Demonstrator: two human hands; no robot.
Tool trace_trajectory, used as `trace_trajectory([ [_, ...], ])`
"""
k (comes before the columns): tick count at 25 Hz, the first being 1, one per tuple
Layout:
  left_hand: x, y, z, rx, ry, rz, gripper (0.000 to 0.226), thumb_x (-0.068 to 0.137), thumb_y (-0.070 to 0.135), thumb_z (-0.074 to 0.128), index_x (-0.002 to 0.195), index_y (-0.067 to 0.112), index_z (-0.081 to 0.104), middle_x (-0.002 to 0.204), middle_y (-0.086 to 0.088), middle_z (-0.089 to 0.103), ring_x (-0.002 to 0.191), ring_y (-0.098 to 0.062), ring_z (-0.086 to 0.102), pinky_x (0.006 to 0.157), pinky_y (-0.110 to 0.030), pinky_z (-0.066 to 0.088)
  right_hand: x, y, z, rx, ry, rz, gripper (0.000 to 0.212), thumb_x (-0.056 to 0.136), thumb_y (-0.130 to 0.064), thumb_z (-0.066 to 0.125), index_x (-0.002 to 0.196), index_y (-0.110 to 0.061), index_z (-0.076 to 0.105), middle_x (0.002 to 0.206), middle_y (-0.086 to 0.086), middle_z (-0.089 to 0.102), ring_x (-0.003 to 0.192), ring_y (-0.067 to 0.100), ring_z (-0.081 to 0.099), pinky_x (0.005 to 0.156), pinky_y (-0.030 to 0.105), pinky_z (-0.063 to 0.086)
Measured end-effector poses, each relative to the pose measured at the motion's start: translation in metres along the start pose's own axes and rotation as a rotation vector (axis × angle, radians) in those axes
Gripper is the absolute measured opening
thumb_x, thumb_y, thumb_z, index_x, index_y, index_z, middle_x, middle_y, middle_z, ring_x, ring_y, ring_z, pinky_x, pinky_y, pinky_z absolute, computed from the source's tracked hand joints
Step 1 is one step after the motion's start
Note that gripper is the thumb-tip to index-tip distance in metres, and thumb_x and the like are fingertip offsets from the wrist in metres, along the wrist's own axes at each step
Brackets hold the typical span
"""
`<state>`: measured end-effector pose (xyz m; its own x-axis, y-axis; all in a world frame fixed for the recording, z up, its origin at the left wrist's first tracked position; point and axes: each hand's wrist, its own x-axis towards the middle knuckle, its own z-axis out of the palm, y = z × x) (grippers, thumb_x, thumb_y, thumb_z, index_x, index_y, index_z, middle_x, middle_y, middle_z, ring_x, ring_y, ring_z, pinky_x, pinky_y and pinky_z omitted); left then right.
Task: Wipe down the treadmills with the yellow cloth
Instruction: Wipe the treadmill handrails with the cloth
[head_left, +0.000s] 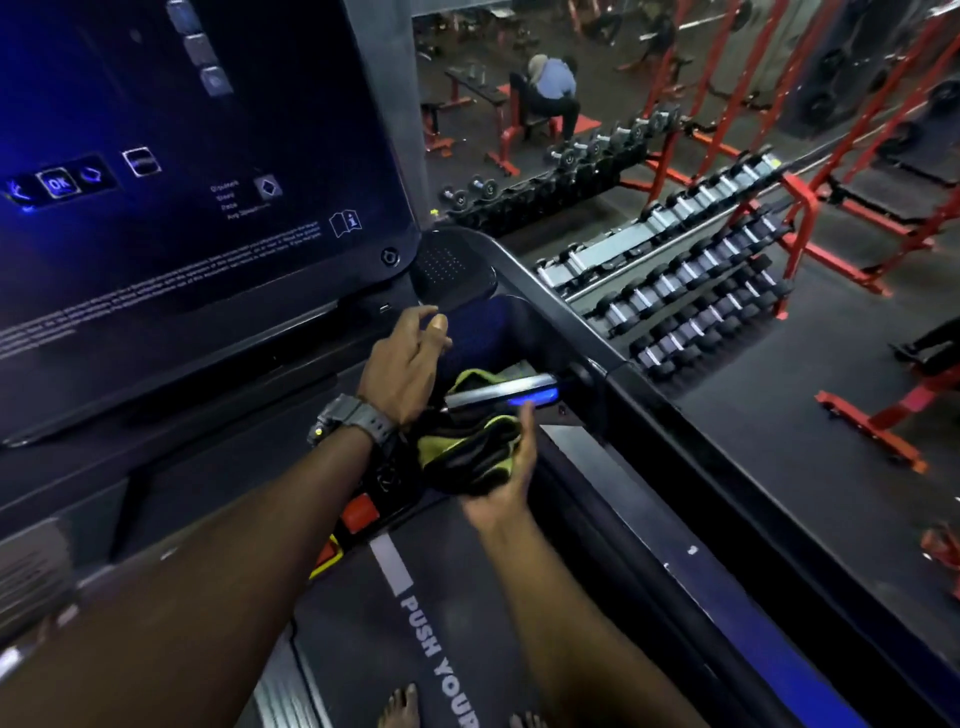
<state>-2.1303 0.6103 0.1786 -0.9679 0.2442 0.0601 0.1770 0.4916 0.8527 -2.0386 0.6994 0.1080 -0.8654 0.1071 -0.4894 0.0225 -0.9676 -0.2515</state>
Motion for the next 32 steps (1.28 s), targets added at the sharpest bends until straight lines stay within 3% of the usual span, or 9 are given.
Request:
trace_trajectory([
  [2, -0.002, 0.0, -0.001, -0.028, 0.046, -0.028, 0.054, 0.088, 0.065, 0.032, 0.119, 0.026, 0.054, 0.095, 0.005, 0.073, 0.098, -0.015, 0.067, 0.096, -0.044, 0.05, -0.02, -0.002, -0.019, -0.244, 0.027, 0.08, 0.083, 0.07, -0.043, 0.081, 0.135, 0.001, 0.055, 0.122, 0.022, 0.059, 0.114, 0.037, 0.057, 0.109, 0.051, 0.043],
  [5, -0.007, 0.002, 0.0, 0.011, 0.104, -0.049, 0.042, 0.093, 0.06, 0.033, 0.11, 0.03, 0.057, 0.094, 0.007, 0.073, 0.095, -0.012, 0.067, 0.095, -0.043, 0.05, -0.054, -0.032, -0.024, -0.511, 0.025, -0.053, 0.04, 0.063, -0.021, 0.081, 0.098, -0.009, 0.066, 0.09, 0.013, 0.063, 0.082, 0.028, 0.062, 0.076, 0.036, 0.055],
  [10, -0.02, 0.016, 0.004, 0.111, 0.123, -0.041, 0.037, 0.102, 0.047, 0.033, 0.113, 0.022, 0.059, 0.101, 0.001, 0.071, 0.098, -0.02, 0.064, 0.091, -0.038, 0.047, -0.034, -0.124, 0.033, -1.893, 0.073, -1.025, 0.075, 0.071, -0.031, 0.075, 0.139, -0.021, 0.048, 0.132, 0.003, 0.058, 0.117, 0.022, 0.055, 0.096, 0.036, 0.045],
  [13, -0.025, 0.022, 0.001, 0.119, 0.138, -0.046, 0.038, 0.103, 0.045, 0.032, 0.115, 0.019, 0.058, 0.102, -0.003, 0.068, 0.095, -0.021, 0.06, 0.086, -0.035, 0.044, 0.013, -0.136, 0.072, -2.629, -0.06, -0.472, 0.062, 0.086, -0.046, 0.059, 0.143, -0.023, 0.047, 0.14, 0.012, 0.056, 0.123, 0.034, 0.055, 0.098, 0.041, 0.045],
  [15, -0.023, 0.021, 0.001, 0.1, 0.156, -0.04, 0.038, 0.104, 0.041, 0.033, 0.113, 0.016, 0.059, 0.099, 0.0, 0.064, 0.092, -0.018, 0.057, 0.081, -0.03, 0.04, 0.033, -0.102, 0.089, -2.639, -0.182, -0.166, 0.049, 0.091, -0.043, 0.046, 0.131, -0.016, 0.058, 0.132, 0.017, 0.061, 0.116, 0.036, 0.06, 0.09, 0.04, 0.046],
  [19, -0.018, 0.021, -0.002, 0.09, 0.175, 0.07, 0.036, 0.103, 0.036, 0.032, 0.088, 0.014, 0.056, 0.081, 0.001, 0.056, 0.075, -0.014, 0.051, 0.074, -0.036, 0.039, 0.042, -0.06, 0.11, -2.684, -0.594, -0.128, 0.036, 0.098, -0.035, 0.042, 0.124, -0.017, 0.059, 0.125, 0.014, 0.064, 0.112, 0.035, 0.061, 0.092, 0.041, 0.048],
  [25, -0.017, 0.015, 0.0, 0.044, 0.139, 0.023, 0.037, 0.103, 0.039, 0.033, 0.115, 0.015, 0.059, 0.108, -0.004, 0.066, 0.101, -0.02, 0.059, 0.087, -0.032, 0.041, 0.048, -0.104, 0.083, -2.709, -0.215, -0.251, 0.049, 0.09, -0.056, 0.047, 0.127, -0.028, 0.061, 0.127, 0.017, 0.064, 0.114, 0.036, 0.061, 0.093, 0.041, 0.048],
  [29, -0.014, 0.017, 0.001, -0.052, 0.176, -0.009, 0.038, 0.103, 0.042, 0.032, 0.11, 0.016, 0.06, 0.099, -0.002, 0.065, 0.094, -0.018, 0.059, 0.082, -0.031, 0.042, 0.043, -0.07, 0.086, -2.625, -0.571, -0.378, 0.04, 0.094, -0.049, 0.051, 0.127, -0.027, 0.057, 0.123, 0.017, 0.065, 0.108, 0.039, 0.063, 0.085, 0.04, 0.048],
  [32, -0.018, 0.016, 0.0, -0.041, 0.181, -0.069, 0.04, 0.102, 0.047, 0.031, 0.103, 0.018, 0.059, 0.091, 0.0, 0.064, 0.089, -0.019, 0.059, 0.079, -0.031, 0.041, 0.053, -0.104, 0.082, -2.647, -0.531, -0.345, 0.045, 0.089, -0.053, 0.054, 0.129, -0.032, 0.055, 0.121, 0.014, 0.066, 0.111, 0.037, 0.062, 0.088, 0.041, 0.05],
])
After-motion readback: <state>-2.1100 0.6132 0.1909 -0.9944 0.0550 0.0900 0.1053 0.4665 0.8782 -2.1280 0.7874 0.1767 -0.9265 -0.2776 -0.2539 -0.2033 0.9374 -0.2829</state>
